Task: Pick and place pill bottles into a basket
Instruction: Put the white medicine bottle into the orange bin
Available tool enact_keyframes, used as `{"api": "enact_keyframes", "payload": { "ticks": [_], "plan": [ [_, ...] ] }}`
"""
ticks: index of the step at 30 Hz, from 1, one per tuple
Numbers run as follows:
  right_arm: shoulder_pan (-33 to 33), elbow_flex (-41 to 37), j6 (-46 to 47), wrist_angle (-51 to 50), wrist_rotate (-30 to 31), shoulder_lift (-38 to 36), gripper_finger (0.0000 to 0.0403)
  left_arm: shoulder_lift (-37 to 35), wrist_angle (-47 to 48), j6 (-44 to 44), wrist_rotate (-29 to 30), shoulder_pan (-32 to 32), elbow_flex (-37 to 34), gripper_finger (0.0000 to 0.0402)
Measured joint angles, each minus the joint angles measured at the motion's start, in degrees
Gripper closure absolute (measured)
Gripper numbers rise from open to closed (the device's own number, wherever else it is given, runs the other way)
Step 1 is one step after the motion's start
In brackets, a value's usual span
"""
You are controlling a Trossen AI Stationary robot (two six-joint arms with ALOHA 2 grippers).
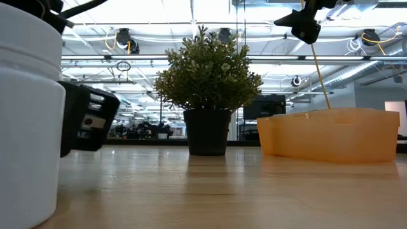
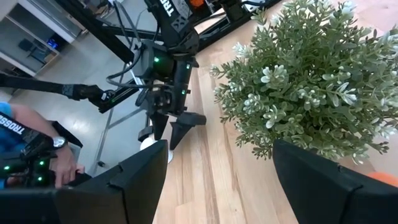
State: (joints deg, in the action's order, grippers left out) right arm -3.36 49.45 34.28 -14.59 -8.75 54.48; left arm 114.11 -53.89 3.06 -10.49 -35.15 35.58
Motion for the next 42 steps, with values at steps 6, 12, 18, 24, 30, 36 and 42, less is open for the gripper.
{"api": "enact_keyframes", "payload": {
  "ticks": [6,12,18,24,30,36,42],
  "plan": [
    [0.0,0.0,0.8,0.0,-0.25,0.0,0.0124,1.77,0.08,-0.12,1.56,0.83,2.0,0.0132],
    [0.0,0.0,0.64,-0.39,-0.29,0.0,0.0124,2.2,0.0,0.01,1.54,1.11,4.04,0.0132],
    [0.0,0.0,0.56,-0.32,-0.31,0.0,0.0124,2.2,0.03,0.11,1.58,1.11,4.92,0.0132],
    [0.0,0.0,0.44,-0.26,-0.31,0.0,0.0124,2.2,0.89,0.42,2.01,1.04,5.04,0.0132],
    [0.0,0.0,0.49,-0.21,-0.33,0.0,0.0124,2.2,1.53,0.46,3.06,1.2,5.06,0.0148],
    [0.0,0.0,-1.04,1.38,-0.31,0.0,0.0138,2.07,0.73,2.76,1.19,2.62,5.05,0.025],
    [0.0,0.0,-2.78,5.16,-0.31,0.0,0.0167,-3.1,1.22,10.64,-0.03,5.77,5.13,0.0257]
  ]
}}
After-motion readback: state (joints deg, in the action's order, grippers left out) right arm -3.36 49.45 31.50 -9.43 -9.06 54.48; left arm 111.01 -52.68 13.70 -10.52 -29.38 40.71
